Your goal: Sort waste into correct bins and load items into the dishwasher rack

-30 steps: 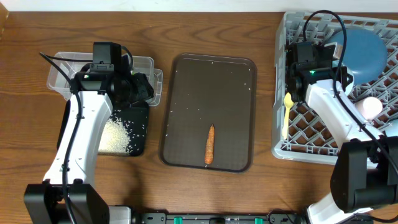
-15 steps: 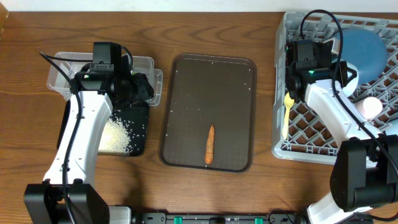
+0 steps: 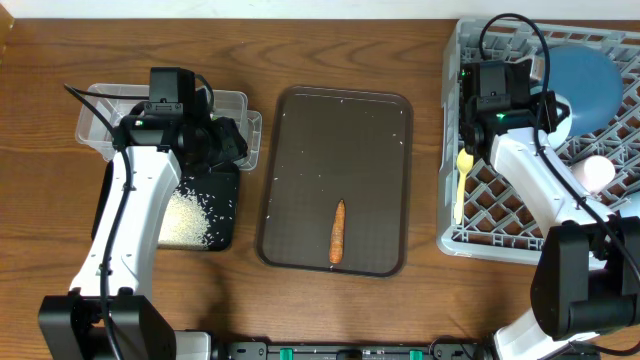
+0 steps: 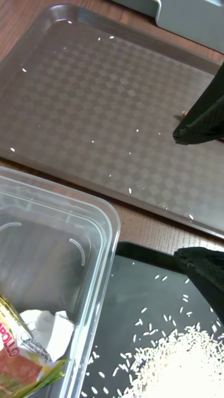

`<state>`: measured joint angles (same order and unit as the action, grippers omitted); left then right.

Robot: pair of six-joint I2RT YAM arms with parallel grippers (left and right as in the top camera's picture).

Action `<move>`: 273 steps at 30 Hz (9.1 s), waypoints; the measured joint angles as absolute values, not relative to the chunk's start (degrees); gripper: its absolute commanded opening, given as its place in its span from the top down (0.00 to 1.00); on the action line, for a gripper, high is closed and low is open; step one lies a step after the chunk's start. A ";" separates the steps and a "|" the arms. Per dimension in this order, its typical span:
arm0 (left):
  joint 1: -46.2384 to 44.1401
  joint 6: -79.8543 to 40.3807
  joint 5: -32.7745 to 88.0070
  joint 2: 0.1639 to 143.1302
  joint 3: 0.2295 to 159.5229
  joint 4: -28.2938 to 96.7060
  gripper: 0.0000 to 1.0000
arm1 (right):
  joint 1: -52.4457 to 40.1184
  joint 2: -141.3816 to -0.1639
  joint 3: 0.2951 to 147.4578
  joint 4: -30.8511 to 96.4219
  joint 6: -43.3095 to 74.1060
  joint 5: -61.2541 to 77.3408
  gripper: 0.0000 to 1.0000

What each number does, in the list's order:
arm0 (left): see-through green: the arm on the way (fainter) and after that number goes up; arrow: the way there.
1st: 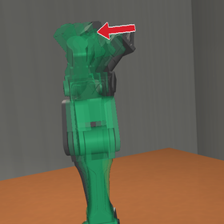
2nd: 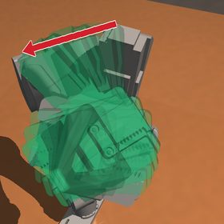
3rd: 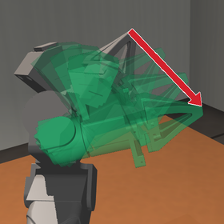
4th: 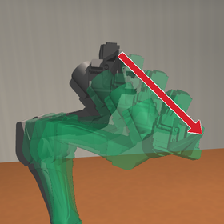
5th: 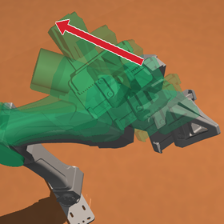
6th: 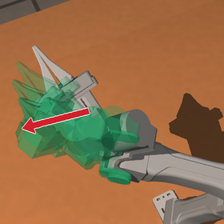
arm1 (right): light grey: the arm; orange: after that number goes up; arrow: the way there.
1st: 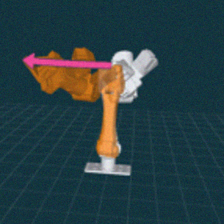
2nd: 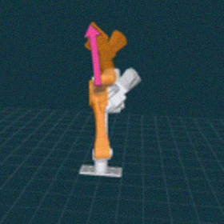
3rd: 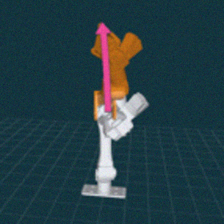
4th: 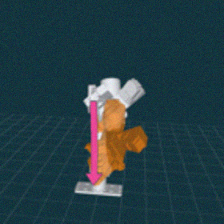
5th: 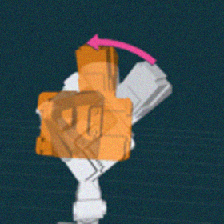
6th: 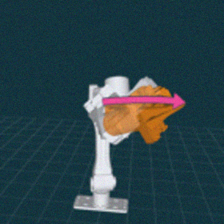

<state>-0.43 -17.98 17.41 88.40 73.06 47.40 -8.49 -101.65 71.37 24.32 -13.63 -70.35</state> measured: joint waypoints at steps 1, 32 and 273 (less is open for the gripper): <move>-0.43 -17.98 17.41 88.40 73.06 47.40 0.44 | -8.49 -101.65 71.40 24.36 -14.39 -70.37 0.99; -0.43 -17.98 17.41 88.40 73.06 47.57 0.44 | -10.00 -105.60 70.65 23.22 -18.46 -77.76 0.88; 4.38 -8.51 4.03 68.14 67.13 57.06 0.26 | 4.27 -77.45 70.04 46.48 4.54 8.08 0.01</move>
